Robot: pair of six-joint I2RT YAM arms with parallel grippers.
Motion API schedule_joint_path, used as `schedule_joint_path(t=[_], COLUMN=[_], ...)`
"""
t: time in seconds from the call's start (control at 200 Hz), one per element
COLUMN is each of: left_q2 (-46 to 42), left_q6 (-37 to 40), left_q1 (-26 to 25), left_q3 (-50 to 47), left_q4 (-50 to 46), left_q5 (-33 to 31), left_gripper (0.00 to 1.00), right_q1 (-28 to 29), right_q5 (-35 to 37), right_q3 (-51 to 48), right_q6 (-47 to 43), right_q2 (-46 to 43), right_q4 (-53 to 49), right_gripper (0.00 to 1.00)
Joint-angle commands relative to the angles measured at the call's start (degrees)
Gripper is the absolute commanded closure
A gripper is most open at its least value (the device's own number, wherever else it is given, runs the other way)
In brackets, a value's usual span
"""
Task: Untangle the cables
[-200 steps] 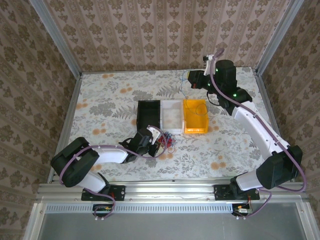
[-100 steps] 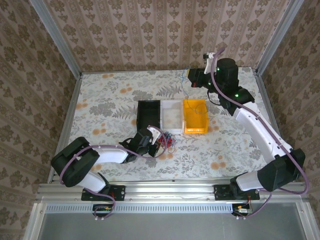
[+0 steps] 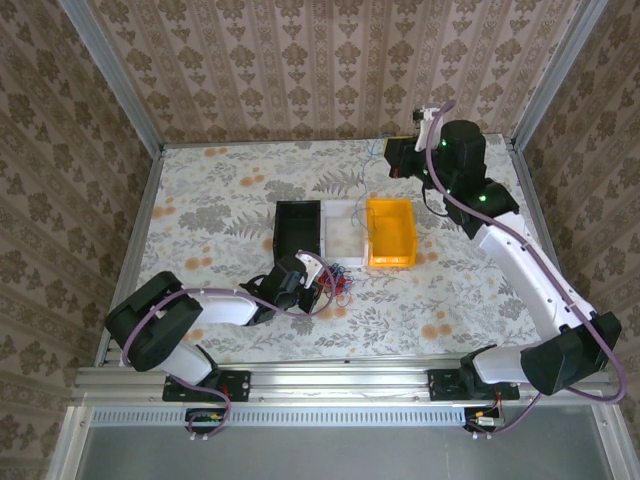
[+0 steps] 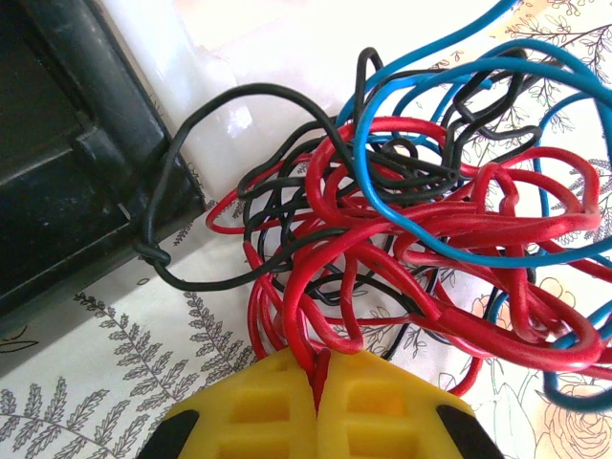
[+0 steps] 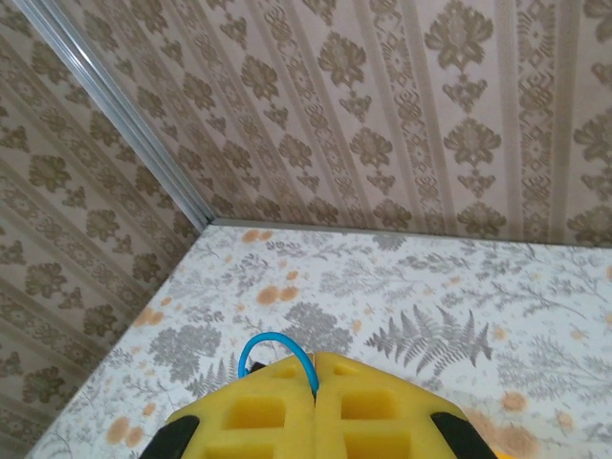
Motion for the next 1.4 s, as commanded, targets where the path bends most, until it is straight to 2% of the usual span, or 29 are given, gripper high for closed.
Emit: schedule_joint_path(t=[0.0, 0.23, 0.45, 0.715, 0.98, 1.24, 1.395], left_q2=[1.87, 1.88, 2.26, 2.67, 1.85, -0.36, -0.96], left_q6=[1.17, 0.97, 0.82, 0.95, 1.6, 2.22, 2.05], left_q1=[-0.59, -0.71, -0.77, -0.99, -1.35, -1.3, -1.31], left_q3=[0.11, 0.2, 0.1, 0.46, 1.93, 2.83, 2.67], left_q4=[-3.85, -3.93, -3.82, -3.76, -5.06, -6.42, -6.69], left_q5=[1.37, 1.39, 1.11, 0.85, 0.77, 0.02, -0.38], left_gripper=[1.0, 1.0, 1.0, 1.0, 1.0, 1.0, 1.0], right_q1=[0.14, -4.18, -8.09, -6.73, -3.06, -2.45, -2.46], right_q5=[2.99, 4.93, 7.65, 11.09, 12.76, 16.39, 19.41], right_q3=[-1.44, -3.49, -9.4, -15.93, -20.62, -15.53, -12.86], right_q6=[-0.81, -0.75, 0.82, 1.3, 3.71, 4.81, 5.27], right_q2=[-2.2, -4.84, -7.52, -7.16, 1.88, 14.67, 18.63], right_q4=[-0.17, -0.62, -0.87, -1.72, 0.66, -3.04, -5.61], right_gripper=[1.0, 1.0, 1.0, 1.0, 1.0, 1.0, 1.0])
